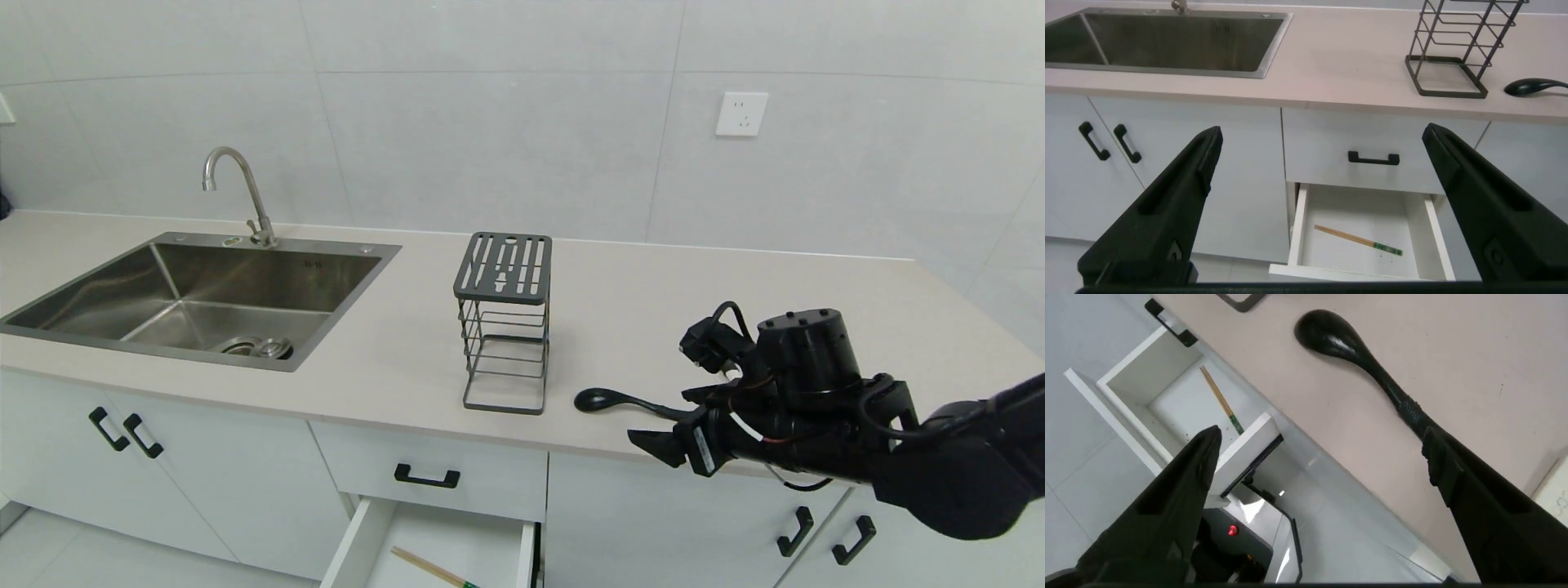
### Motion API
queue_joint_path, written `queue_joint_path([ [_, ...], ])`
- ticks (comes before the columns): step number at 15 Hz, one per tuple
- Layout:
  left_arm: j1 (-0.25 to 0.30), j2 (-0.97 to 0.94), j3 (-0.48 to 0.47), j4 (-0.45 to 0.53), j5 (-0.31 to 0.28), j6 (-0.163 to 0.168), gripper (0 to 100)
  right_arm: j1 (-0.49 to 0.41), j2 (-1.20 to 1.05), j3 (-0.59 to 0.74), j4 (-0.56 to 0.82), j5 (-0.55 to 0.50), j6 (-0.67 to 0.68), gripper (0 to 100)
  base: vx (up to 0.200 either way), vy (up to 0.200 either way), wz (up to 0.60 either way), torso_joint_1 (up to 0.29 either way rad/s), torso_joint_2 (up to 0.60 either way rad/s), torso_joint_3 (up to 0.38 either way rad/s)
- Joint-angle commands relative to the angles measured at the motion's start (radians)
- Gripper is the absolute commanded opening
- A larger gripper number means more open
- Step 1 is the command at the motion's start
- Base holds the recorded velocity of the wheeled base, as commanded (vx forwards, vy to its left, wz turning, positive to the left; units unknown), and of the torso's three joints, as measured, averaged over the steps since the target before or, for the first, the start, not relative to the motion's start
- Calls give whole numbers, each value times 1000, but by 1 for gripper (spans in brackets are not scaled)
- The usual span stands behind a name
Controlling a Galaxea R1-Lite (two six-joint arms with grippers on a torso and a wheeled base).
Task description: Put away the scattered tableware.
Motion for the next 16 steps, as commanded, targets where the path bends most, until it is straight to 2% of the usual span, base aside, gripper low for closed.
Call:
queue_joint_path([
  [1, 0, 1, 0, -1, 0, 0, 100, -18, 68, -52, 1, 2, -10, 100, 0, 0, 0, 0, 0, 0],
  [4, 0, 1, 0, -1, 0, 0, 100, -29, 139, -121, 1, 2, -14, 100, 0, 0, 0, 0, 0, 0],
  [5, 0, 1, 0, -1, 0, 0, 100, -47, 179, -157, 3, 8, -63, 100, 0, 0, 0, 0, 0, 0],
  [16, 0, 1, 0, -1, 0, 0, 100, -84, 275, -193, 9, 50, -117, 100, 0, 0, 0, 0, 0, 0],
])
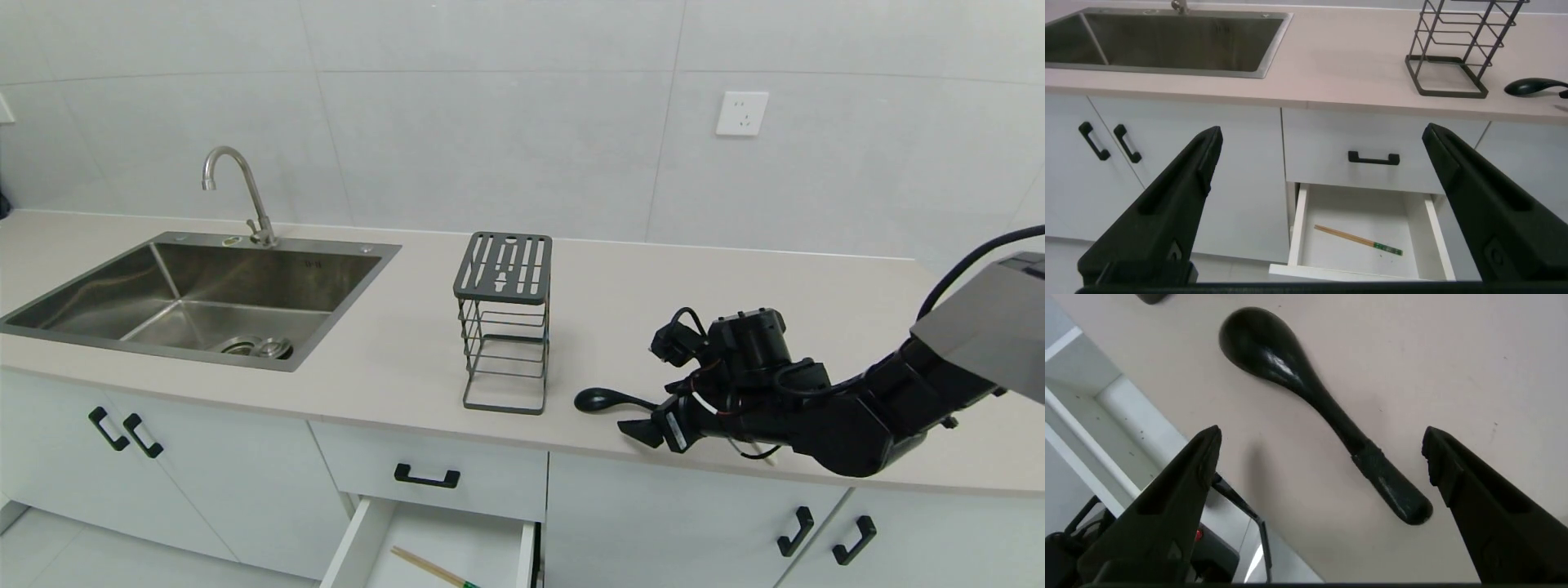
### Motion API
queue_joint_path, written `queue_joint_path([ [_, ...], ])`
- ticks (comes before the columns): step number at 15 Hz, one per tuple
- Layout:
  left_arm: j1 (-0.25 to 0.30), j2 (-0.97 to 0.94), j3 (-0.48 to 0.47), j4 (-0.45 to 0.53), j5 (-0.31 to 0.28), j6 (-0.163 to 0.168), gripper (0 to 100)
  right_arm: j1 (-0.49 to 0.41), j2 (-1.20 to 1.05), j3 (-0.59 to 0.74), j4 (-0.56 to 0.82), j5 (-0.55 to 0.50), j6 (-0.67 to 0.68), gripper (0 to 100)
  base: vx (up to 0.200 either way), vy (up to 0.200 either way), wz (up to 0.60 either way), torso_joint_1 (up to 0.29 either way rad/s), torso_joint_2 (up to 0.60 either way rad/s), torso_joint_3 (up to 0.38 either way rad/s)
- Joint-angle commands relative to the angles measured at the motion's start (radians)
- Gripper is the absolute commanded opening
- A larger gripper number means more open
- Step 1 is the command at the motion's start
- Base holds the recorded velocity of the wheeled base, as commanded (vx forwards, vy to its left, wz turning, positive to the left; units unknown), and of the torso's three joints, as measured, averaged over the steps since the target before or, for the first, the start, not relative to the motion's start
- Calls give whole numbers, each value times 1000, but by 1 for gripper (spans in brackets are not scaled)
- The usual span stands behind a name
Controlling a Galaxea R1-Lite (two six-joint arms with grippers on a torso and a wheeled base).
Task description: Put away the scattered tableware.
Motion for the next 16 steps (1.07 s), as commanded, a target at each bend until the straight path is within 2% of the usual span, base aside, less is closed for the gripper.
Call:
queue_joint_path([
  [1, 0, 1, 0, 1, 0, 0, 100, 1, 42, -32, -1, -1, 1, 100, 0, 0, 0, 0, 0, 0],
  [16, 0, 1, 0, -1, 0, 0, 100, 7, 106, -101, -1, -4, 57, 100, 0, 0, 0, 0, 0, 0],
])
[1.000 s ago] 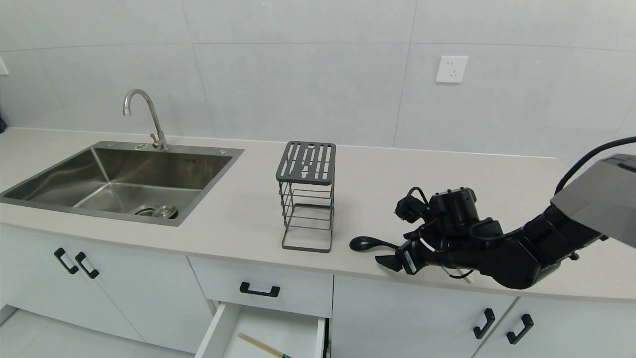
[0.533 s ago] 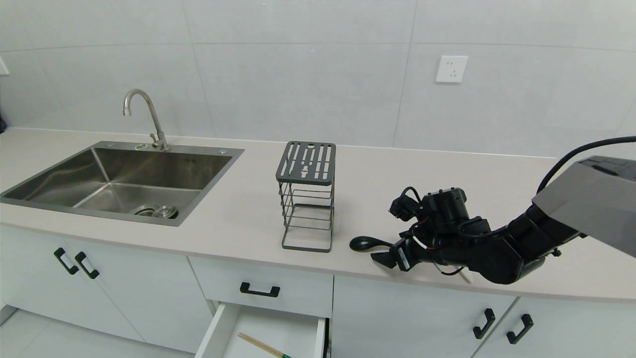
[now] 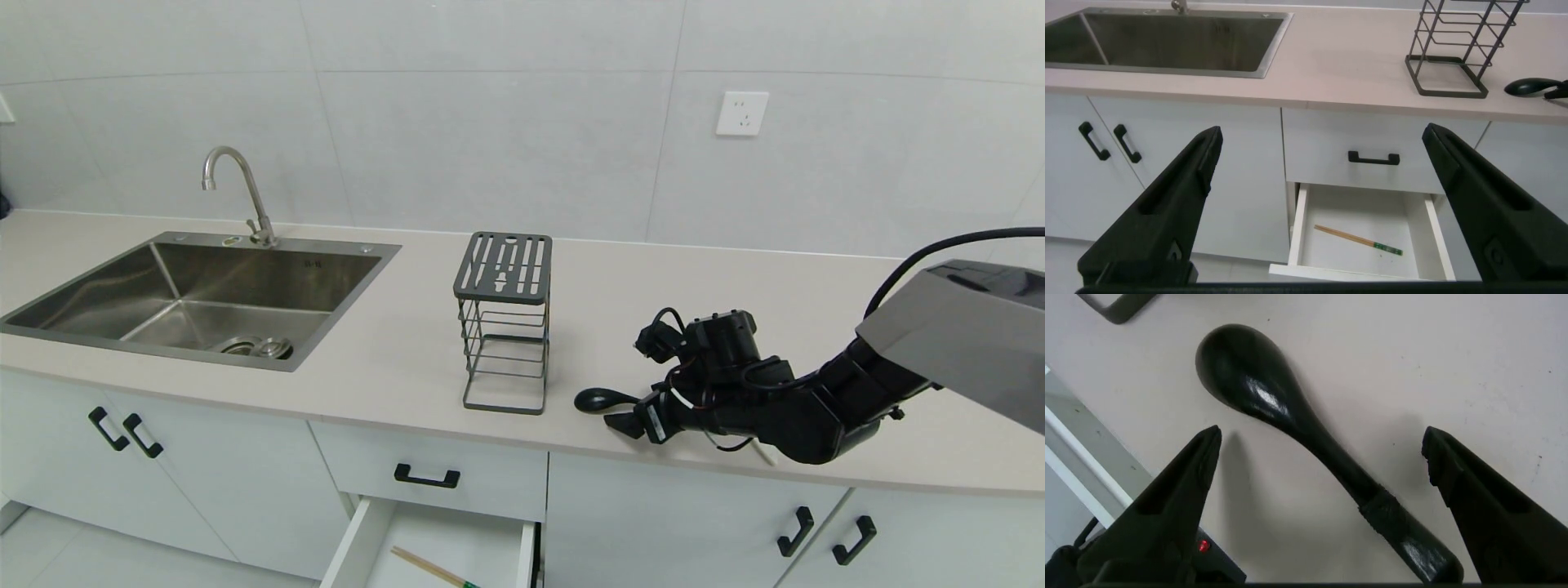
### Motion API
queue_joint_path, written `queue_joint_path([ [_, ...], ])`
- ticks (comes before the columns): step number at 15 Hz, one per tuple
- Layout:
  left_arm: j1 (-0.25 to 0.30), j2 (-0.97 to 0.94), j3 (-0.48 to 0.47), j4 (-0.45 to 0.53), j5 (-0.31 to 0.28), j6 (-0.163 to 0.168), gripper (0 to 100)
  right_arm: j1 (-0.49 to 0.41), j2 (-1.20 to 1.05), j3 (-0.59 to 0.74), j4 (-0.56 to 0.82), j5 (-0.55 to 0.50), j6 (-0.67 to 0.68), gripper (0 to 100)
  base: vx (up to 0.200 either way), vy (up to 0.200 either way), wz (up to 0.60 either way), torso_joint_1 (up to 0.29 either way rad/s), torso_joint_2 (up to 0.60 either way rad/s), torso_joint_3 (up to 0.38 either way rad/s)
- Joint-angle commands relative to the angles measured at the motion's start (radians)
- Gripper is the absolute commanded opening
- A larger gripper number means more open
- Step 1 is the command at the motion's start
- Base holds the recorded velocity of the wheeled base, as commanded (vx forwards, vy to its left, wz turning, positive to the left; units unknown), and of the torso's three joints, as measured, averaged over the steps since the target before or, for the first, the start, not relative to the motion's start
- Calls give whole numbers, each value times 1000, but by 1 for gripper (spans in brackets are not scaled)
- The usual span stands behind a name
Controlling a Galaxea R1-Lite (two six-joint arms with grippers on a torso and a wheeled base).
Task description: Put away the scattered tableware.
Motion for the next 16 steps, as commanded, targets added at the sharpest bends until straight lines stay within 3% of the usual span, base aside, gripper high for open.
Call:
queue_joint_path([
  [1, 0, 1, 0, 0, 0, 0, 100, 1, 8, -2, -1, 0, 0, 0, 0, 0, 0, 0, 0, 0],
  [12, 0, 1, 0, 1, 0, 0, 100, 14, -57, 39, -4, 0, -6, 0, 0, 0, 0, 0, 0, 0],
  [16, 0, 1, 0, 0, 0, 0, 100, 36, -165, 134, -8, 0, -6, 0, 0, 0, 0, 0, 0, 0],
])
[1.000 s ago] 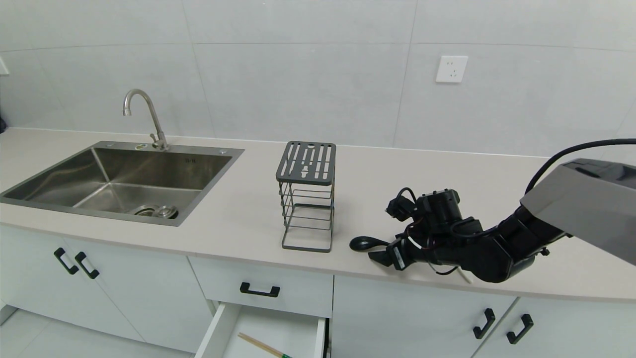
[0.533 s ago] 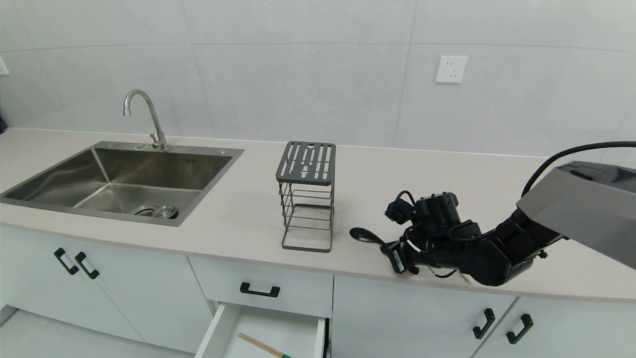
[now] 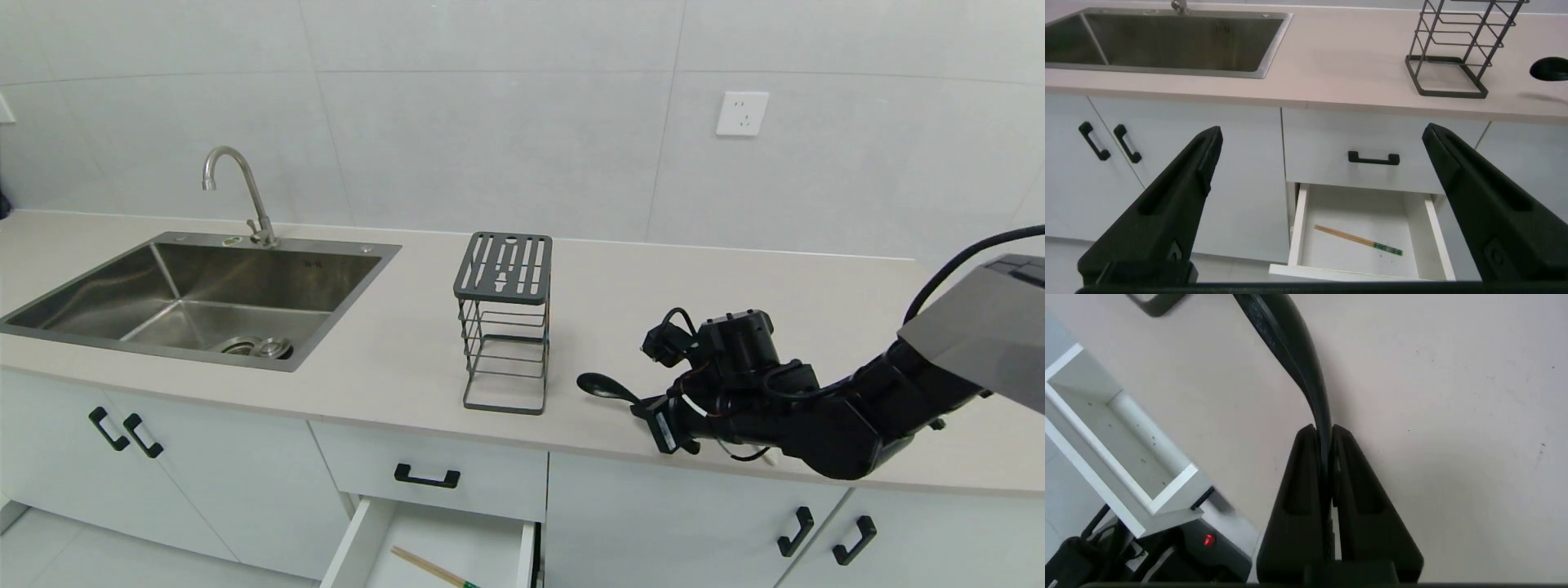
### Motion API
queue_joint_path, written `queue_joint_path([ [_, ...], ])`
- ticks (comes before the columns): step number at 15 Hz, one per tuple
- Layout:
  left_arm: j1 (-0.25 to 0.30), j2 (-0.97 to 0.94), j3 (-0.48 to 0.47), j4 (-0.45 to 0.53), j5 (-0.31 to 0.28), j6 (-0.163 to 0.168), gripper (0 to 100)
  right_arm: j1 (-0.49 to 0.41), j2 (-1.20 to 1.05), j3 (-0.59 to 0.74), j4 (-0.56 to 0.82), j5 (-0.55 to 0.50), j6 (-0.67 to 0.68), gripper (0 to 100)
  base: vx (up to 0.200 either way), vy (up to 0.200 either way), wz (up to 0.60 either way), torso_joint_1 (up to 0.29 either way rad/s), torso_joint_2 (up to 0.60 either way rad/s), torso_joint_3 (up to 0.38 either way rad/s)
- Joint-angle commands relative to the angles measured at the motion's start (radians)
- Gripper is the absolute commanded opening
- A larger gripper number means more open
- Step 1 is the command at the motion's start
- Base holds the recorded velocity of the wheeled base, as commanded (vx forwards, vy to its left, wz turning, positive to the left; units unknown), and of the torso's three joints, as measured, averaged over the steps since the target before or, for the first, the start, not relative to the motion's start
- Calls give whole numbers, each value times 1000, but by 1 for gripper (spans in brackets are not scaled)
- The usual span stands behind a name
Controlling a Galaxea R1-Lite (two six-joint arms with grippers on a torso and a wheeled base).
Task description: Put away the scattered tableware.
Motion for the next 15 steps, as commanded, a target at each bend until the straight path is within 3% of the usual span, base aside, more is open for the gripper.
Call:
queue_joint_path([
  [1, 0, 1, 0, 0, 0, 0, 100, 15, -76, 49, -4, 0, -1, 0, 0, 0, 0, 0, 0, 0],
  [9, 0, 1, 0, 1, 0, 0, 100, 219, -139, 128, -8, 0, 42, 0, 0, 0, 0, 0, 0, 0],
  [15, 0, 1, 0, 1, 0, 0, 100, 265, -139, 125, -8, -3, 50, 0, 0, 0, 0, 0, 0, 0],
])
